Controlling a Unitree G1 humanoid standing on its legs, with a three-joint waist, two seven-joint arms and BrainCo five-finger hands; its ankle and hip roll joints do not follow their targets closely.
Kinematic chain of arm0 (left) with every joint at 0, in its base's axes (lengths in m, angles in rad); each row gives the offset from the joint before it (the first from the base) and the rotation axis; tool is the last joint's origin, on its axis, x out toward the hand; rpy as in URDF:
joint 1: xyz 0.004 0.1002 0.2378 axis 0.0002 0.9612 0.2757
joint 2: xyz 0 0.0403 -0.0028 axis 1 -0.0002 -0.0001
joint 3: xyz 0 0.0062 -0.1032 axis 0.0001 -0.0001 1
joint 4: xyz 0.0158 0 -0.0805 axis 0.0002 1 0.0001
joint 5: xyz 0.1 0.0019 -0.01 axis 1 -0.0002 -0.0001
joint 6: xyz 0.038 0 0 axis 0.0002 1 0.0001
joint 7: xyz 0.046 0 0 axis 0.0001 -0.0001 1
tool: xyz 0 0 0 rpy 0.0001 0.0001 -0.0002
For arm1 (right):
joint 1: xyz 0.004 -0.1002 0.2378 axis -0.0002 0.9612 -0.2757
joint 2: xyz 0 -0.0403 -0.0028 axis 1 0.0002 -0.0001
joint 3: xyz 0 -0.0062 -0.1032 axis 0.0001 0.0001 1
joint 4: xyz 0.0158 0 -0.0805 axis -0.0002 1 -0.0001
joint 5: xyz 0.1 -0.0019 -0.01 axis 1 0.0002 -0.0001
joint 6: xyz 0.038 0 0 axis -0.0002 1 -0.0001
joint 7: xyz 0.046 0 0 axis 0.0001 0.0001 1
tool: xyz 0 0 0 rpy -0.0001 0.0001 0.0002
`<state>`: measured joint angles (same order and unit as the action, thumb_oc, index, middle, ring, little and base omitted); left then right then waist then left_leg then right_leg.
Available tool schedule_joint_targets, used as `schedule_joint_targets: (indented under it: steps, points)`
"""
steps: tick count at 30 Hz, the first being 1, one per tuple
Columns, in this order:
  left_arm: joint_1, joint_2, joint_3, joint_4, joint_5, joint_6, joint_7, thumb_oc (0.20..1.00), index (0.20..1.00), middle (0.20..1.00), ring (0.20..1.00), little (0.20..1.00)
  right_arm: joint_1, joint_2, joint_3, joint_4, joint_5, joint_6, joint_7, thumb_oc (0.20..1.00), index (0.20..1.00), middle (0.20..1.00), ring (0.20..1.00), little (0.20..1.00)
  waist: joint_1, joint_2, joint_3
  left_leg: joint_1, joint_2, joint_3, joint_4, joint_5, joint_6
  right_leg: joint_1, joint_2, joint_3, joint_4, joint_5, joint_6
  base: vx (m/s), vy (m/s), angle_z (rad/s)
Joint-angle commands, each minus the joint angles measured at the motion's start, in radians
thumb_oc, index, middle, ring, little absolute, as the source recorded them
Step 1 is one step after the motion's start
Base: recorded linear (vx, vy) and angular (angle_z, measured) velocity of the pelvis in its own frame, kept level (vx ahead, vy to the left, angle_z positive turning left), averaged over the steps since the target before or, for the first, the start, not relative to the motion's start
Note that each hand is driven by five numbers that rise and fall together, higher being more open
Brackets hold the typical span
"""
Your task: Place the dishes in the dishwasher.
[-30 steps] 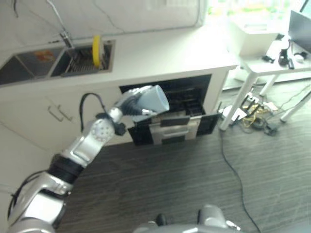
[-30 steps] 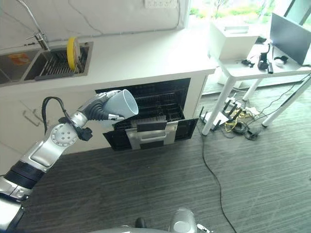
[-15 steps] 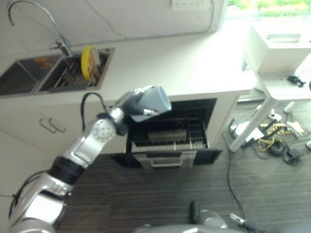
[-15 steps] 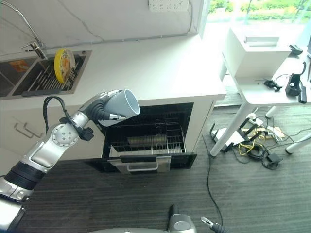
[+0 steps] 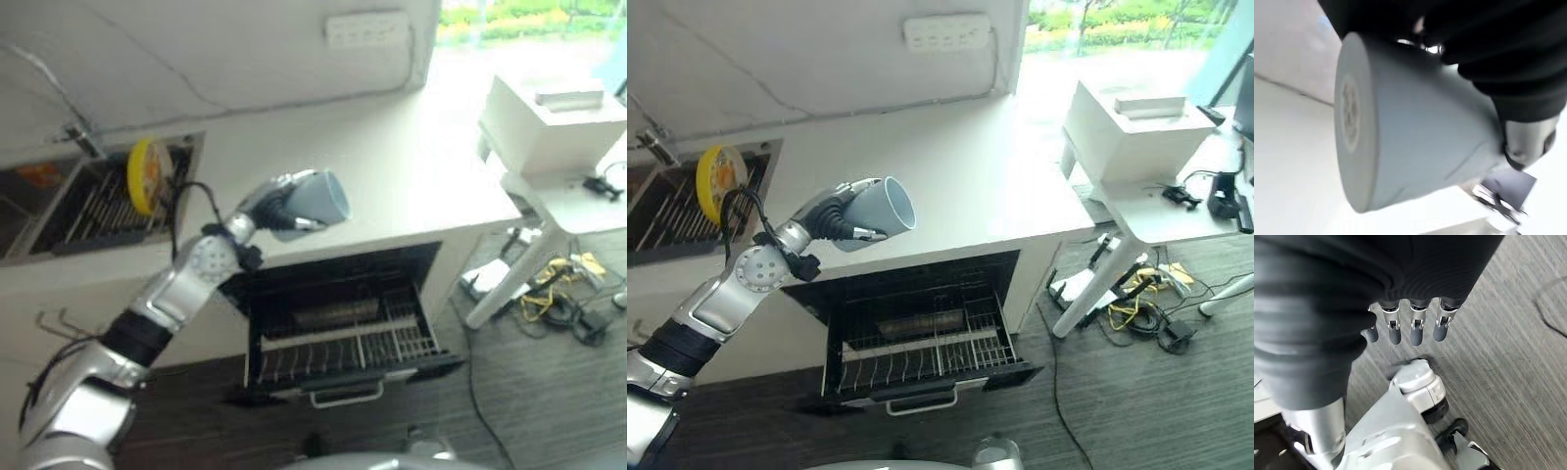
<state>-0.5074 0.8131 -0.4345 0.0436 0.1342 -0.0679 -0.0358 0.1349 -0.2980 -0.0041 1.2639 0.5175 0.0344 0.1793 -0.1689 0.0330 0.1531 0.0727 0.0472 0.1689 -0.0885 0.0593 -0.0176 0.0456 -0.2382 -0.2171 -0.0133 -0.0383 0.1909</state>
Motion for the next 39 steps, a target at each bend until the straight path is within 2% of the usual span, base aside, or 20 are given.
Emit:
schedule_joint_targets:
  steps: [1, 2, 3, 6, 10, 12, 17, 19, 20, 22, 26, 27, 29, 32, 35, 37, 39]
  points:
    - [-0.046, 0.035, 0.089, -0.043, -0.016, -0.029, 0.041, 0.2, 0.2, 0.2, 0.2, 0.2, -0.002, -0.053, -0.04, -0.001, 0.122, -0.062, -0.059, 1.0, 1.0, 1.0, 1.0, 1.0, 0.018, 0.022, -0.015, 0.026, 0.081, 0.078, 0.043, -0.103, -0.038, 0.001, 0.018, 0.027, 0.055, 0.008, 0.032, 0.0, -0.058, 0.14]
    - [-0.04, 0.038, 0.093, -0.046, -0.017, -0.029, 0.041, 0.2, 0.2, 0.2, 0.2, 0.2, 0.002, -0.057, -0.06, -0.016, 0.156, -0.09, -0.072, 1.0, 1.0, 1.0, 1.0, 1.0, 0.018, 0.019, -0.015, 0.027, 0.083, 0.084, 0.043, -0.103, -0.038, 0.003, 0.018, 0.025, 0.051, 0.009, 0.033, -0.02, -0.105, -0.04]
    - [-0.013, 0.049, 0.113, -0.056, -0.022, -0.042, 0.04, 0.2, 0.2, 0.2, 0.2, 0.2, 0.018, -0.077, -0.117, -0.103, 0.226, -0.176, -0.104, 1.0, 1.0, 1.0, 1.0, 1.0, 0.016, 0.008, -0.017, 0.03, 0.089, 0.097, 0.045, -0.103, -0.039, 0.009, 0.019, 0.018, 0.041, 0.013, 0.032, -0.03, -0.102, -0.11]
    - [0.028, 0.057, 0.146, -0.063, -0.065, -0.063, 0.052, 0.2, 0.2, 0.2, 0.2, 0.2, 0.044, -0.092, -0.16, -0.256, 0.258, -0.245, -0.145, 1.0, 1.0, 1.0, 1.0, 1.0, 0.008, -0.004, -0.02, 0.031, 0.094, 0.108, 0.049, -0.103, -0.041, 0.013, 0.023, 0.016, 0.032, 0.016, 0.029, -0.05, -0.079, -0.09]
    - [0.102, 0.023, 0.203, -0.061, -0.182, -0.108, 0.088, 0.2, 0.2, 0.2, 0.2, 0.2, 0.093, -0.101, -0.198, -0.541, 0.25, -0.278, -0.177, 1.0, 1.0, 1.0, 1.0, 1.0, -0.01, -0.021, -0.025, 0.034, 0.096, 0.118, 0.057, -0.106, -0.042, 0.014, 0.028, 0.021, 0.028, 0.017, 0.025, -0.06, -0.037, -0.05]
    - [0.156, -0.023, 0.234, -0.053, -0.245, -0.151, 0.133, 0.2, 0.2, 0.2, 0.2, 0.2, 0.128, -0.105, -0.222, -0.743, 0.241, -0.295, -0.176, 1.0, 1.0, 1.0, 1.0, 1.0, -0.027, -0.033, -0.029, 0.038, 0.096, 0.128, 0.065, -0.111, -0.039, 0.01, 0.031, 0.029, 0.032, 0.015, 0.022, -0.08, -0.016, -0.15]
    - [0.219, -0.189, 0.234, -0.009, -0.272, -0.254, 0.293, 0.2, 0.2, 0.2, 0.2, 0.2, 0.145, -0.114, -0.247, -1.095, 0.231, -0.379, -0.116, 1.0, 1.0, 1.0, 1.0, 1.0, -0.07, -0.051, -0.044, 0.045, 0.1, 0.16, 0.085, -0.12, -0.034, -0.006, 0.037, 0.054, 0.047, 0.008, 0.015, -0.06, 0.015, -0.24]
    - [0.221, -0.232, 0.233, 0.008, -0.284, -0.303, 0.332, 0.2, 0.2, 0.2, 0.2, 0.2, 0.135, -0.125, -0.25, -1.195, 0.259, -0.379, -0.055, 1.0, 1.0, 1.0, 1.0, 1.0, -0.083, -0.052, -0.047, 0.049, 0.101, 0.174, 0.09, -0.123, -0.033, -0.01, 0.039, 0.062, 0.051, 0.007, 0.013, -0.03, 0.055, -0.36]
    - [0.22, -0.279, 0.224, 0.015, -0.293, -0.353, 0.37, 0.2, 0.2, 0.2, 0.2, 0.2, 0.114, -0.131, -0.232, -1.296, 0.293, -0.36, 0.028, 1.0, 1.0, 1.0, 1.0, 1.0, -0.092, -0.05, -0.051, 0.055, 0.099, 0.186, 0.091, -0.125, -0.033, -0.01, 0.041, 0.068, 0.052, 0.007, 0.011, -0.02, 0.073, -0.38]
    - [0.203, -0.321, 0.199, 0.017, -0.264, -0.377, 0.46, 0.2, 0.2, 0.2, 0.2, 0.2, 0.084, -0.138, -0.19, -1.38, 0.326, -0.326, 0.102, 1.0, 1.0, 1.0, 1.0, 1.0, -0.097, -0.048, -0.052, 0.063, 0.098, 0.191, 0.09, -0.129, -0.032, -0.005, 0.038, 0.068, 0.051, 0.004, 0.011, -0.02, 0.056, -0.31]
    - [0.192, -0.395, 0.159, 0.002, -0.17, -0.388, 0.563, 0.2, 0.2, 0.2, 0.2, 0.2, 0.01, -0.159, -0.075, -1.498, 0.29, -0.301, 0.152, 1.0, 1.0, 1.0, 1.0, 1.0, -0.081, -0.048, -0.063, 0.056, 0.101, 0.191, 0.092, -0.126, -0.036, -0.006, 0.035, 0.057, 0.045, 0.007, 0.006, -0.02, 0.017, -0.11]
    - [0.184, -0.406, 0.14, -0.004, -0.099, -0.396, 0.6, 0.2, 0.2, 0.2, 0.2, 0.2, -0.017, -0.166, -0.029, -1.535, 0.284, -0.279, 0.167, 1.0, 1.0, 1.0, 1.0, 1.0, -0.074, -0.049, -0.066, 0.056, 0.103, 0.189, 0.091, -0.126, -0.04, -0.003, 0.034, 0.052, 0.043, 0.007, 0.005, 0.0, 0.0, 0.0]
    - [0.176, -0.411, 0.11, -0.008, -0.003, -0.42, 0.67, 0.2, 0.2, 0.2, 0.2, 0.2, -0.055, -0.174, 0.029, -1.562, 0.283, -0.257, 0.175, 1.0, 1.0, 1.0, 1.0, 1.0, -0.062, -0.05, -0.071, 0.056, 0.105, 0.183, 0.089, -0.124, -0.046, 0.005, 0.033, 0.044, 0.038, 0.007, 0.003, 0.01, -0.006, 0.06]
    - [0.159, -0.403, 0.077, -0.016, 0.183, -0.379, 0.829, 0.2, 0.2, 0.2, 0.2, 0.2, -0.118, -0.185, 0.121, -1.578, 0.266, -0.246, 0.143, 1.0, 1.0, 1.0, 1.0, 1.0, -0.029, -0.052, -0.079, 0.058, 0.106, 0.163, 0.079, -0.118, -0.056, 0.021, 0.032, 0.023, 0.028, 0.008, 0.002, 0.02, -0.022, 0.19]
    - [0.152, -0.401, 0.048, -0.019, 0.247, -0.361, 0.91, 0.2, 0.2, 0.2, 0.2, 0.2, -0.177, -0.194, 0.184, -1.581, 0.234, -0.256, 0.085, 1.0, 1.0, 1.0, 1.0, 1.0, 0.005, -0.056, -0.082, 0.056, 0.105, 0.138, 0.071, -0.116, -0.061, 0.033, 0.03, 0.004, 0.02, 0.006, 0.0, 0.01, -0.051, 0.29]
    - [0.146, -0.403, 0.027, -0.019, 0.266, -0.347, 0.915, 0.2, 0.2, 0.2, 0.2, 0.2, -0.212, -0.198, 0.216, -1.579, 0.223, -0.261, 0.045, 1.0, 1.0, 1.0, 1.0, 1.0, 0.025, -0.06, -0.084, 0.055, 0.105, 0.121, 0.067, -0.116, -0.064, 0.041, 0.031, -0.006, 0.017, 0.004, -0.002, 0.01, -0.068, 0.35]
    - [0.151, -0.407, -0.001, -0.022, 0.324, -0.302, 0.963, 0.2, 0.2, 0.2, 0.2, 0.2, -0.275, -0.195, 0.256, -1.566, 0.206, -0.256, -0.022, 1.0, 1.0, 1.0, 1.0, 1.0, 0.051, -0.065, -0.082, 0.054, 0.107, 0.101, 0.064, -0.116, -0.069, 0.052, 0.032, -0.019, 0.013, 0.002, -0.004, 0.0, -0.081, 0.45]
